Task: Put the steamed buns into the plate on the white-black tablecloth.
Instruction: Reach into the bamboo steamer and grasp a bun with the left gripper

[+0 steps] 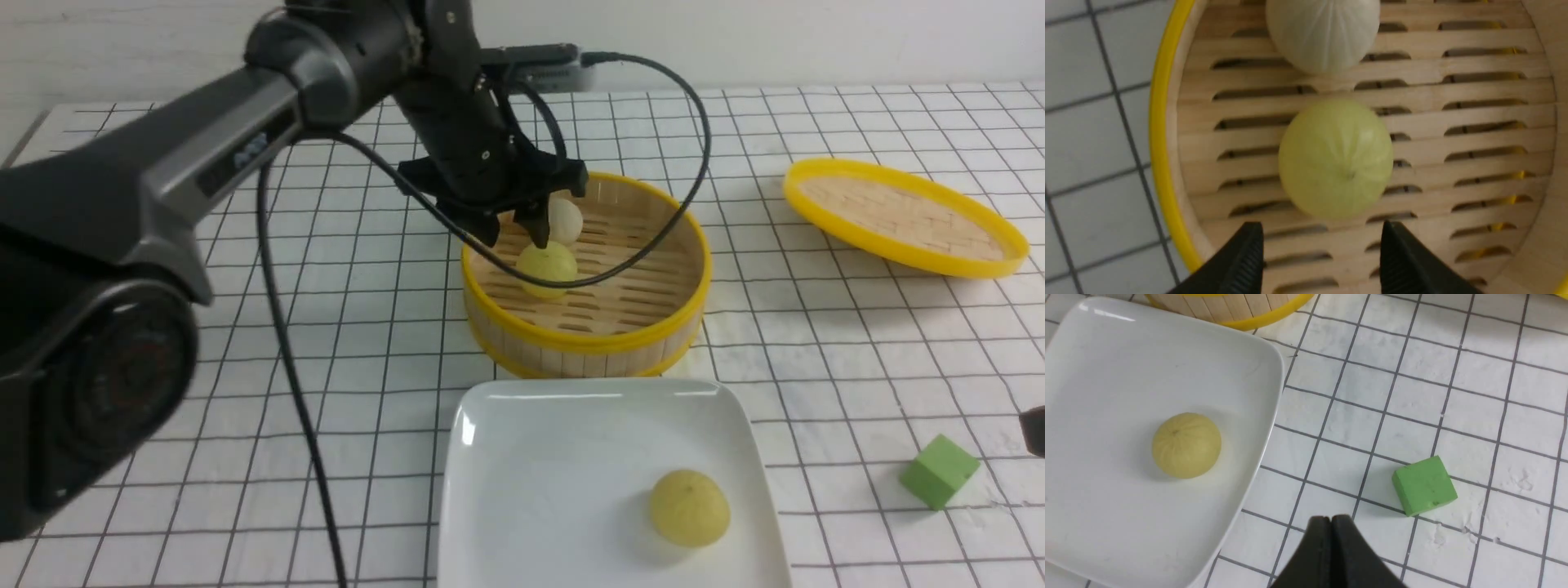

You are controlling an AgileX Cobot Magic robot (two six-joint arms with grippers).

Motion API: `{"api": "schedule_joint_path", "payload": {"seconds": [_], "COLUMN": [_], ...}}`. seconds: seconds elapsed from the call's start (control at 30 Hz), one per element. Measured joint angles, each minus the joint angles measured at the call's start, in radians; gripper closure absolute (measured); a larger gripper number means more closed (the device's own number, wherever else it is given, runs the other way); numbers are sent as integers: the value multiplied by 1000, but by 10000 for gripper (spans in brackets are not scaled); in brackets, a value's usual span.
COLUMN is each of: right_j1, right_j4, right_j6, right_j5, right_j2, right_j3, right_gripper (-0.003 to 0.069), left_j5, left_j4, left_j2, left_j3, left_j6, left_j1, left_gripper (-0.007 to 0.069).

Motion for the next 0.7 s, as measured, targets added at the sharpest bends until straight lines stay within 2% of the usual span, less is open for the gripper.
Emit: {"api": "schedule_joint_path", "payload": {"seconds": [0.1, 0.27, 0.33, 0.37, 0.4, 0.43, 0.47, 0.5, 0.53, 0.7], "right_j1": [0, 0, 0, 0, 0, 0, 0, 0, 0, 0], "right_j4": [10, 25, 31, 31, 31, 31, 31, 31, 31, 34], "right_j6": [0, 0, 0, 0, 0, 0, 0, 0, 0, 0], "right_j5": [0, 0, 0, 0, 0, 0, 0, 0, 1, 17], "right_j2": [0, 0, 0, 0, 0, 0, 0, 0, 0, 0], "right_j3": [0, 0, 0, 0, 0, 0, 0, 0, 0, 0], "right_gripper": [659, 657, 657, 657, 657, 656, 655, 655, 654, 648], "left_j5": [27, 24, 19, 19, 21, 29, 39, 39, 61, 127], "left_j4": [17, 21, 21, 21, 21, 21, 21, 21, 23, 30], "left_j2": [75, 133, 162, 165, 171, 174, 170, 170, 159, 64], "left_j3": [-97, -130, -132, -133, -133, -137, -138, -138, -140, -136], "left_j6": [6, 6, 5, 4, -4, -21, -33, -33, -51, -62], "left_j1": [-6, -6, -6, -6, -6, -6, -6, -6, -6, -9], "left_gripper": [217, 259, 330, 330, 368, 440, 491, 503, 575, 603]}}
